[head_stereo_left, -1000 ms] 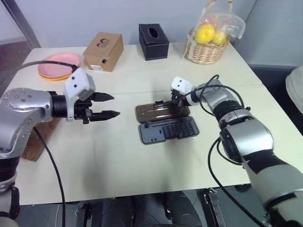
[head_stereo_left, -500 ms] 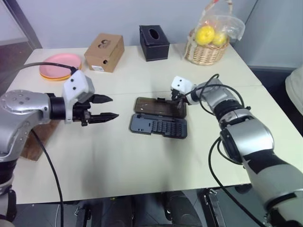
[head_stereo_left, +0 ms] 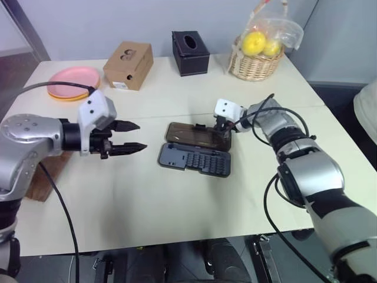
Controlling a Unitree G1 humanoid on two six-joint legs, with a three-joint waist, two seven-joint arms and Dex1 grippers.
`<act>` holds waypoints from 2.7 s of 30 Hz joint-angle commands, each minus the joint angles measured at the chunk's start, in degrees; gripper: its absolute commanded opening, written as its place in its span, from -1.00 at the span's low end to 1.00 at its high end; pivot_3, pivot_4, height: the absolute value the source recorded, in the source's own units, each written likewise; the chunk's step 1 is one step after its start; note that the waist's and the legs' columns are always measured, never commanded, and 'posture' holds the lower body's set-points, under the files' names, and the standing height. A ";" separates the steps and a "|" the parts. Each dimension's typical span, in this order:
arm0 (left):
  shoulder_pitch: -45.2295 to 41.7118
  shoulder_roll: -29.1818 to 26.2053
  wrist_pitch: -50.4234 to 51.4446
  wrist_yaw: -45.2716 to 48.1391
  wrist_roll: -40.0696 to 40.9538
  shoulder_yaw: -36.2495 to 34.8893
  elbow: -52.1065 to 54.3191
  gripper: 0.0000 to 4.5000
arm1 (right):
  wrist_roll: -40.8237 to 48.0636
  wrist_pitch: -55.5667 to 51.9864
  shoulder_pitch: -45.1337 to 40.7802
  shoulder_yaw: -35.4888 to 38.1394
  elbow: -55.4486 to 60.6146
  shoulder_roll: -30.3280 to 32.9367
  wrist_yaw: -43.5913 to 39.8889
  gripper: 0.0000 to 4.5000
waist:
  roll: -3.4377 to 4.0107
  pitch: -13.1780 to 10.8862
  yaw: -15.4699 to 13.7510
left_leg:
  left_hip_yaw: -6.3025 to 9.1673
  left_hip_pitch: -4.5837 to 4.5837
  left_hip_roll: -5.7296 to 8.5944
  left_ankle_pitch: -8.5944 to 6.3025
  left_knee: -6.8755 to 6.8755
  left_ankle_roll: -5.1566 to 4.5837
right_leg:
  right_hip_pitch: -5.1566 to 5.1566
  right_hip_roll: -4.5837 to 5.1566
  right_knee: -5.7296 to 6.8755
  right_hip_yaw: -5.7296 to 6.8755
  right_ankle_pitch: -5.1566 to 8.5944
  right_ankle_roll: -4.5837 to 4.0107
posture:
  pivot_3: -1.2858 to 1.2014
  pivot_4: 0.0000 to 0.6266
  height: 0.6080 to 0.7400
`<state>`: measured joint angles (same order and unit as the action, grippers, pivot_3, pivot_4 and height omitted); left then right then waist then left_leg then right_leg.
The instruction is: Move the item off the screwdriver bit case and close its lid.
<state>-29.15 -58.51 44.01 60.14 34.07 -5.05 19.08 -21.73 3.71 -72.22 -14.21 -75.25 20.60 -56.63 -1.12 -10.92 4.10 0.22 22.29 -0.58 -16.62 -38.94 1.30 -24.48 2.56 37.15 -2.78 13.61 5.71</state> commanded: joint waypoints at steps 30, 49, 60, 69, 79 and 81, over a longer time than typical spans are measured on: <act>22.18 -10.38 2.84 14.21 8.44 -12.46 12.08 0.33 | 5.80 18.55 8.73 -2.07 11.15 -2.57 -21.51 -0.98 | 0.05 -0.03 1.59 | -0.01 -0.01 -0.18 -0.02 0.27 -0.03 | -0.11 -0.06 -0.07 -0.01 0.07 -0.12 | 0.03 -0.52 1.00; 28.40 -1.67 3.53 2.24 12.25 -8.42 19.65 0.33 | 6.91 7.02 17.91 -5.44 31.33 -0.90 -20.26 -0.98 | 0.04 -0.03 1.34 | 0.01 -0.08 -0.24 -0.02 0.31 -0.02 | -0.10 -0.07 -0.02 0.01 0.11 -0.18 | 0.03 -0.52 1.00; 30.97 -0.08 3.21 0.57 13.15 -7.77 20.15 0.33 | 15.55 -10.03 21.55 -2.01 52.95 4.33 -25.72 0.50 | 0.17 -0.10 -0.19 | -0.03 -0.08 -0.22 -0.02 0.28 -0.03 | -0.10 -0.01 -0.04 0.01 0.11 -0.17 | 0.03 -0.52 1.00; 35.17 5.29 -1.31 -3.10 7.64 -1.06 19.59 -0.03 | 27.71 -33.02 22.89 4.55 73.90 11.14 -25.15 0.54 | 0.17 -0.11 -1.37 | 0.01 0.00 -0.22 -0.02 0.18 -0.03 | -0.11 0.05 -0.04 0.05 0.11 -0.18 | 0.03 -0.52 1.00; 31.13 11.36 -10.20 -4.51 -5.04 11.16 9.36 -0.97 | 26.81 -31.52 26.63 1.35 72.53 13.47 -19.46 0.54 | 0.17 -0.10 -1.61 | -0.04 0.03 -0.09 -0.02 0.10 -0.04 | -0.08 0.01 -0.05 0.07 0.18 -0.31 | 0.03 -0.52 1.00; 30.78 12.46 -11.56 -5.17 -7.03 12.76 8.04 -0.97 | 25.92 -30.15 27.09 -0.22 70.99 13.28 -18.60 0.54 | 0.17 -0.10 -1.61 | -0.05 0.03 -0.10 -0.03 0.11 -0.06 | -0.09 0.01 -0.06 0.07 0.12 -0.19 | 0.03 -0.52 1.00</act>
<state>1.53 -46.55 33.82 55.66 29.10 6.25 27.85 4.65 -28.07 -45.10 -13.60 -4.05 33.74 -76.05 -0.95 -11.02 2.49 0.18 22.32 -0.68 -16.66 -38.83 1.23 -24.58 2.57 37.09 -2.70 13.72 5.52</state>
